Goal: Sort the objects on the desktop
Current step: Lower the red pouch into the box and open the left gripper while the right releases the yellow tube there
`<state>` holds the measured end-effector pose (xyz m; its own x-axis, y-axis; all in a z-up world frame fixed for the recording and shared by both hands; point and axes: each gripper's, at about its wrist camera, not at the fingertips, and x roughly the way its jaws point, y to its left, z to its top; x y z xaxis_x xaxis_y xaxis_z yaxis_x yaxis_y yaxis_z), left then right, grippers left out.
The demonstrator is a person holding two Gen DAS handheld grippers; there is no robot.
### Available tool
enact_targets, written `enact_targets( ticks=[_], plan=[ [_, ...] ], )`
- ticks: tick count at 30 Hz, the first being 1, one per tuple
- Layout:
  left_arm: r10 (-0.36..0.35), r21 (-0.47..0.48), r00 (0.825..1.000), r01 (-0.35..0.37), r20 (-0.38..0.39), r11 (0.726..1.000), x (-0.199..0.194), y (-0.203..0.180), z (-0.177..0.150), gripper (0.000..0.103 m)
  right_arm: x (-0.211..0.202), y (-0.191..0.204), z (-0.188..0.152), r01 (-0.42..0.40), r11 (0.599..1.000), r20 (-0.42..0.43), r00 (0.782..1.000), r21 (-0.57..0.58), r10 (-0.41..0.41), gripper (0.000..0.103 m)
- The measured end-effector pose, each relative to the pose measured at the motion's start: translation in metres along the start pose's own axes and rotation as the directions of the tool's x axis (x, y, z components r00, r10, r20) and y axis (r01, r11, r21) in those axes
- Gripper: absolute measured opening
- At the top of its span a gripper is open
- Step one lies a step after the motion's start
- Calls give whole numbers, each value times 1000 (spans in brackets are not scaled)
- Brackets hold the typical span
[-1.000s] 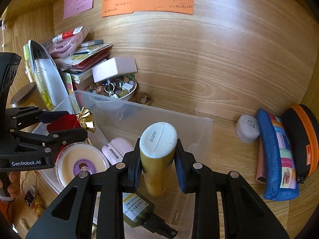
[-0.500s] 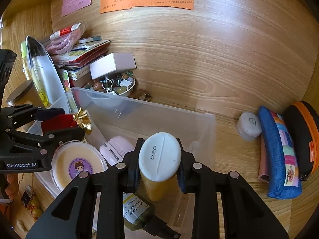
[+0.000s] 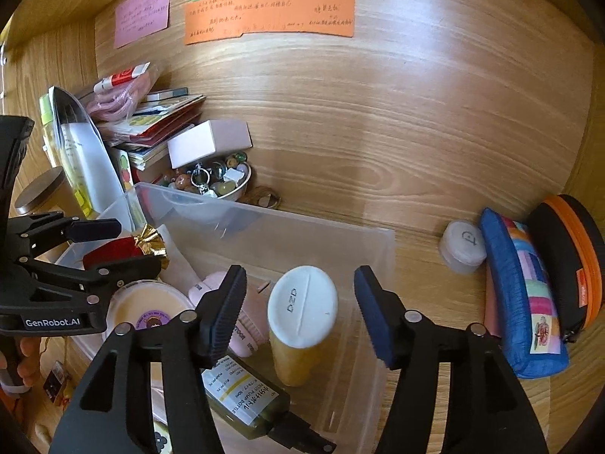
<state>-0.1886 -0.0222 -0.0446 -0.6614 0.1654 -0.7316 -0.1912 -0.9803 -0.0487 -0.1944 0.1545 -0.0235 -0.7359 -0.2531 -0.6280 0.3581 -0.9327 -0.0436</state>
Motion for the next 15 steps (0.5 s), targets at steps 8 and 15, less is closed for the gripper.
enact_targets(
  ticks=[8,15],
  plan=[
    [6,7,1000,-6,29,1000,-17,-6,4,90,-21,4,6,12,999,20,1000,-34,-12,74],
    [48,64,995,-53,82,997,-49,-24,5,97,-46,12,7,36,997,47,998,-62,-34,77]
  ],
)
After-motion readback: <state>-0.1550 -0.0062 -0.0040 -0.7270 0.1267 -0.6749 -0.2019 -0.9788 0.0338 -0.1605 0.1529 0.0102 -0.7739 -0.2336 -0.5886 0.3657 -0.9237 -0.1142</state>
